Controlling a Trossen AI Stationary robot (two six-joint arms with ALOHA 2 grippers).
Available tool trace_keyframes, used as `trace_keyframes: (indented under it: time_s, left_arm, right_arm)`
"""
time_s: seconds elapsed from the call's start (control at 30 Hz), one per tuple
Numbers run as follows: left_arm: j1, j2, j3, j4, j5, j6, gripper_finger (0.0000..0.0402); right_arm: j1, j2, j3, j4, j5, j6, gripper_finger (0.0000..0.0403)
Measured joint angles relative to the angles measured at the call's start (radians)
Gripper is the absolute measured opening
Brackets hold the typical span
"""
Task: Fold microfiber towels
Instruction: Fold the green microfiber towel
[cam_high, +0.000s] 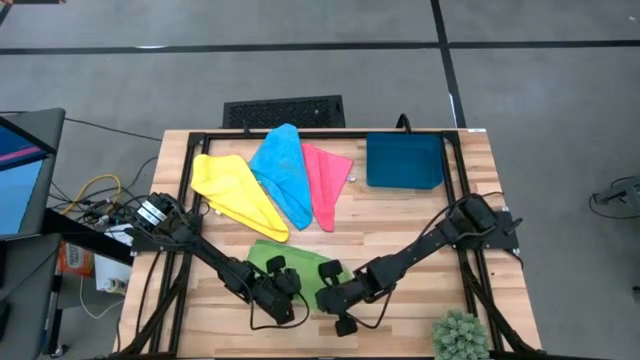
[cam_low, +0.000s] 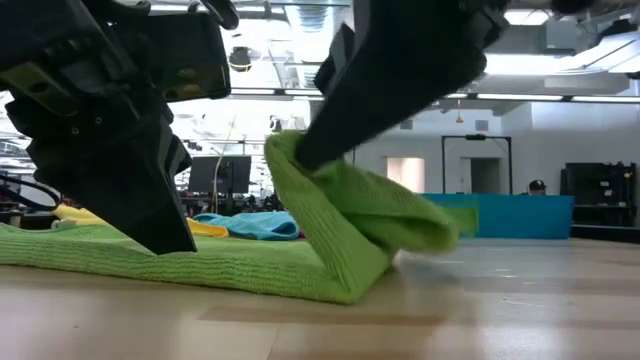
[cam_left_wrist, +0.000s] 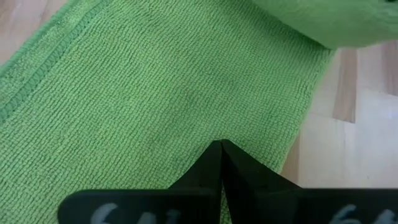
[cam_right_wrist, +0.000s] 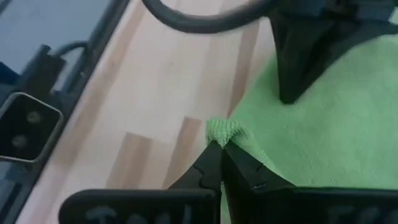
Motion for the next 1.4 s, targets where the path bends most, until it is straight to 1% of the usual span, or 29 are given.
trace_keyframes:
  time_s: [0.17,0.3,0.43,0.5,0.7,0.8,0.9,1.07,1.2,1.33,1.4]
  left_arm:
    - [0.005,0.001,-0.001,0.009,-0.001,0.000,0.0000]
    - [0.005,0.001,-0.001,0.011,-0.002,-0.001,0.0000]
    - [0.006,0.001,-0.001,0.012,-0.002,-0.001,0.0000]
    - [0.006,0.001,-0.001,0.012,-0.002,-0.001,0.0000]
    - [0.007,0.001,0.000,0.013,-0.002,-0.002,0.0000]
    - [0.008,0.002,0.010,0.001,0.002,0.000,0.0000]
    - [0.008,0.003,0.036,-0.023,0.007,0.024,0.0000]
    - [0.008,0.003,0.089,-0.091,0.013,0.073,0.0000]
    - [0.008,0.003,0.124,-0.154,-0.012,0.097,0.0000]
    - [0.002,0.003,0.151,-0.177,-0.043,0.125,0.0000]
    - [0.000,0.003,0.157,-0.177,-0.049,0.134,0.0000]
  right_arm:
    - [-0.003,0.014,0.000,0.000,-0.003,-0.012,0.0034]
    - [-0.017,0.026,0.000,0.004,-0.004,-0.014,0.0053]
    - [-0.022,0.045,0.004,0.020,-0.009,-0.013,0.0087]
    - [-0.020,0.049,-0.002,0.000,-0.015,-0.013,0.0108]
    - [-0.021,0.045,0.003,0.009,-0.013,-0.014,0.0174]
    - [-0.021,0.045,0.008,0.012,-0.015,-0.014,0.0199]
    - [-0.024,0.045,0.008,0.009,-0.015,-0.013,0.0212]
    - [-0.027,-0.003,0.019,-0.011,-0.001,-0.013,0.0216]
    - [-0.033,-0.026,0.073,-0.131,0.004,-0.013,0.0211]
    - [-0.030,-0.041,0.139,-0.382,0.004,-0.002,0.0203]
    - [-0.016,-0.042,0.146,-0.512,0.004,0.021,0.0199]
